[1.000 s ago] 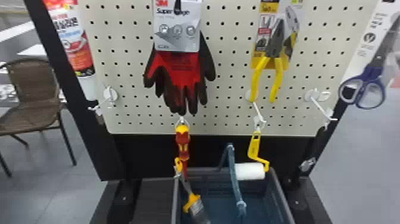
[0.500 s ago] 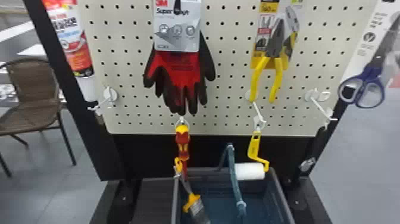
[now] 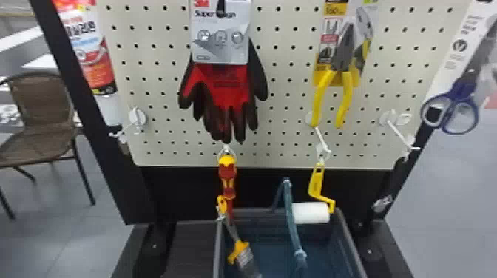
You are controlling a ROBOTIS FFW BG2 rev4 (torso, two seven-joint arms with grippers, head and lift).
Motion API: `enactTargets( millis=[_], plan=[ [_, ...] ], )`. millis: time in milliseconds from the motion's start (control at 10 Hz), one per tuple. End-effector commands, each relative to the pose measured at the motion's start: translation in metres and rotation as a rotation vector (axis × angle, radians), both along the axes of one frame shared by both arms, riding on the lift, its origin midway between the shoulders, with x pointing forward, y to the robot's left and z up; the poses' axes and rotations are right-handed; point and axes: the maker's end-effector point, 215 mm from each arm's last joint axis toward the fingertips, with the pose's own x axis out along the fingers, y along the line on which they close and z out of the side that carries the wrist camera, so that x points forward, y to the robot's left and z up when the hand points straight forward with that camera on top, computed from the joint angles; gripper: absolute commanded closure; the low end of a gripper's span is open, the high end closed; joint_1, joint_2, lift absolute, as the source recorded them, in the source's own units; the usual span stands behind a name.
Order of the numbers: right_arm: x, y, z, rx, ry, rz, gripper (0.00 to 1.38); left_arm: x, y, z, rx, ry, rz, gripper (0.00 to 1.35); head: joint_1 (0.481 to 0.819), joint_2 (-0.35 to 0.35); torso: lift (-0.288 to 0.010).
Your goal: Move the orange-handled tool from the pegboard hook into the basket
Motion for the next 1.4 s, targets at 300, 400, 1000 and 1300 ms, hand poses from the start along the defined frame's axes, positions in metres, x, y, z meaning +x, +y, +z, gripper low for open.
enactTargets(
  millis=[300,400,1000,1300],
  plan=[
    [-0.076,0.001,-0.02,0.086,0.135,-0.083,0.09,-0.001,-0.052,0.002,-0.024,0.017,-0.097,0.22,0.549,0.0,-0.1],
    [-0.068,0.009,-0.025,0.106,0.105,-0.052,0.1,0.002,-0.064,0.004,-0.03,0.015,-0.11,0.22,0.549,0.0,-0.1],
    [0.005,0.045,0.001,-0.073,-0.147,0.416,0.1,-0.01,-0.103,-0.007,-0.108,0.036,-0.09,0.22,0.549,0.0,-0.1],
    [0.032,-0.06,0.044,-0.538,-0.151,0.445,0.1,-0.017,-0.11,-0.007,-0.129,0.039,-0.069,0.22,0.549,0.0,-0.1]
  ],
)
